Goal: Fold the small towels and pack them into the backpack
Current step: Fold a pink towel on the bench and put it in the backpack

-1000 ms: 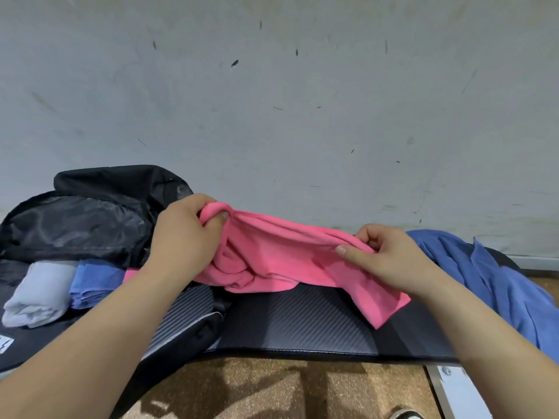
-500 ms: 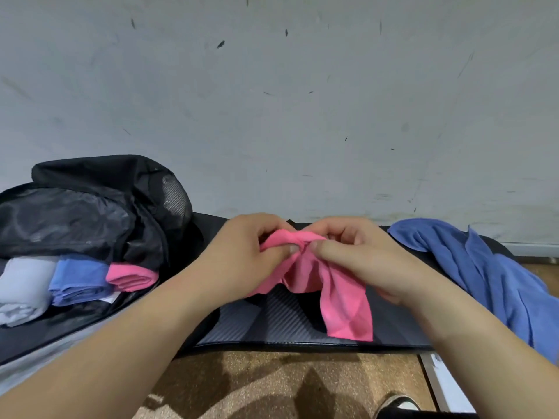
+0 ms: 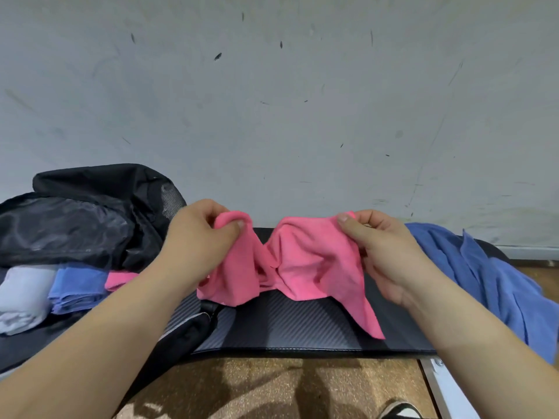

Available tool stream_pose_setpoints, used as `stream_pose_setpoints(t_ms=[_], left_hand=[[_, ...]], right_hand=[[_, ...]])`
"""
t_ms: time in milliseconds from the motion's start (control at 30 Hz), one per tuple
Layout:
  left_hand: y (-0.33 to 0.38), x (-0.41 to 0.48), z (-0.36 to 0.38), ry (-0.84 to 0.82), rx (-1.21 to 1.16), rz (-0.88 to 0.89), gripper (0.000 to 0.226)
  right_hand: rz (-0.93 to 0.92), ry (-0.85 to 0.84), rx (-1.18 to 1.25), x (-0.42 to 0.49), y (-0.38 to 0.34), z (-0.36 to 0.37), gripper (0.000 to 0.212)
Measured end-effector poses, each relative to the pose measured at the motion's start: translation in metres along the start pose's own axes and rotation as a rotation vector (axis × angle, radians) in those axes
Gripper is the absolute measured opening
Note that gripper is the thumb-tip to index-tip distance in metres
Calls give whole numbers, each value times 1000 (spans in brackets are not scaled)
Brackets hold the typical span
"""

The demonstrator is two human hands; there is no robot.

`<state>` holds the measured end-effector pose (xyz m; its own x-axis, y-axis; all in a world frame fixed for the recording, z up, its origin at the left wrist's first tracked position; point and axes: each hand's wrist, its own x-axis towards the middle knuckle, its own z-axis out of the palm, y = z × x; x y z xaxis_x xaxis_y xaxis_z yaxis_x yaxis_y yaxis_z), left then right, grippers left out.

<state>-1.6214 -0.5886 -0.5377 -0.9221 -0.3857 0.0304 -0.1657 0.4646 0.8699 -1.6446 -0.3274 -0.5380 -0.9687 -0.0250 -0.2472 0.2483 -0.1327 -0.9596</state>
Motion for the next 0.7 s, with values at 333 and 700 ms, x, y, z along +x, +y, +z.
stream_pose_setpoints(t_ms=[333,700], left_hand=[[21,-41,14,-149,-293,-5,17],[14,-49,20,-331,-404,-46,32]], right_hand=[[-167,-42,38,-25,9,46,9],[-370,-96,-271,-37,15,60,6]])
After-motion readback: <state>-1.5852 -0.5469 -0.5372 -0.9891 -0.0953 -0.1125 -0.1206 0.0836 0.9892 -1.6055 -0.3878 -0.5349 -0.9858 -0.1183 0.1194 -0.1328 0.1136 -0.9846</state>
